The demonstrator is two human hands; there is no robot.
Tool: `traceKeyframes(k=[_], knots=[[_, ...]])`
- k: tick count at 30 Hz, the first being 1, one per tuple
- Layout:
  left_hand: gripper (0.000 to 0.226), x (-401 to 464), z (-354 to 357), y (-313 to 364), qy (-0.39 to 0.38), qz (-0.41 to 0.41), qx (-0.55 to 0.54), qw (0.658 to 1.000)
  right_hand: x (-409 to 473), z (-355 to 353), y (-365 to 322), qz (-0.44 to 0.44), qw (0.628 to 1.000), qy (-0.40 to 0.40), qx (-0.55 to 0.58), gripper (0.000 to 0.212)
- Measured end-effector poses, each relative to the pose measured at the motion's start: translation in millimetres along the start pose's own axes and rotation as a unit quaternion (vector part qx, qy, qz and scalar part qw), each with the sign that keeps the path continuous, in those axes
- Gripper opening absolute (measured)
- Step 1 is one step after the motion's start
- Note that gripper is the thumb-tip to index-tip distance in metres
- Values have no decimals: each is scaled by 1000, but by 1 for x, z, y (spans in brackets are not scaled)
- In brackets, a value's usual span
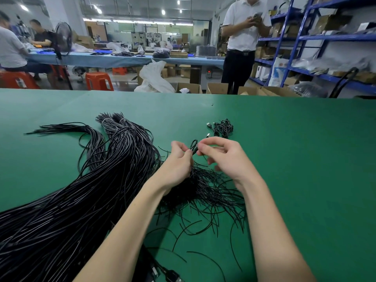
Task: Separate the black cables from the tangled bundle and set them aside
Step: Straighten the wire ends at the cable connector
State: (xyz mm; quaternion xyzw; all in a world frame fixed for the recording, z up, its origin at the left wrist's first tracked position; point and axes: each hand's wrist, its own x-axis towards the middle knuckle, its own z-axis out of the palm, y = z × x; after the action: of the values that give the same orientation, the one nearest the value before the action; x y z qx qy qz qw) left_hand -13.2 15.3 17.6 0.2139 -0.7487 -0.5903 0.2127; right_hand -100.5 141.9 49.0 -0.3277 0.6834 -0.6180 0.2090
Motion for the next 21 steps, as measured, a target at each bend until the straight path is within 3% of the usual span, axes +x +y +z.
traceKeyframes(k=[4, 9, 16, 19, 21], knots=[[20, 0, -2, -2, -28, -5, -1, 1000, 2, 12, 4, -7, 999, 29, -19, 6], [10, -2, -1, 4, -38, -18, 33, 999, 4, 2, -2, -7, 1000, 26, -7, 12], [1, -4, 1, 9, -35, 1, 188, 982, 4, 2, -8, -47, 982, 50, -178, 11], [10, -6, 3, 12, -66, 17, 238, 969, 6, 1, -9, -60, 961, 57, -263, 13], [18, -8, 4, 14, -82, 21, 235, 968, 5, 0, -6, -49, 964, 48, -256, 12]])
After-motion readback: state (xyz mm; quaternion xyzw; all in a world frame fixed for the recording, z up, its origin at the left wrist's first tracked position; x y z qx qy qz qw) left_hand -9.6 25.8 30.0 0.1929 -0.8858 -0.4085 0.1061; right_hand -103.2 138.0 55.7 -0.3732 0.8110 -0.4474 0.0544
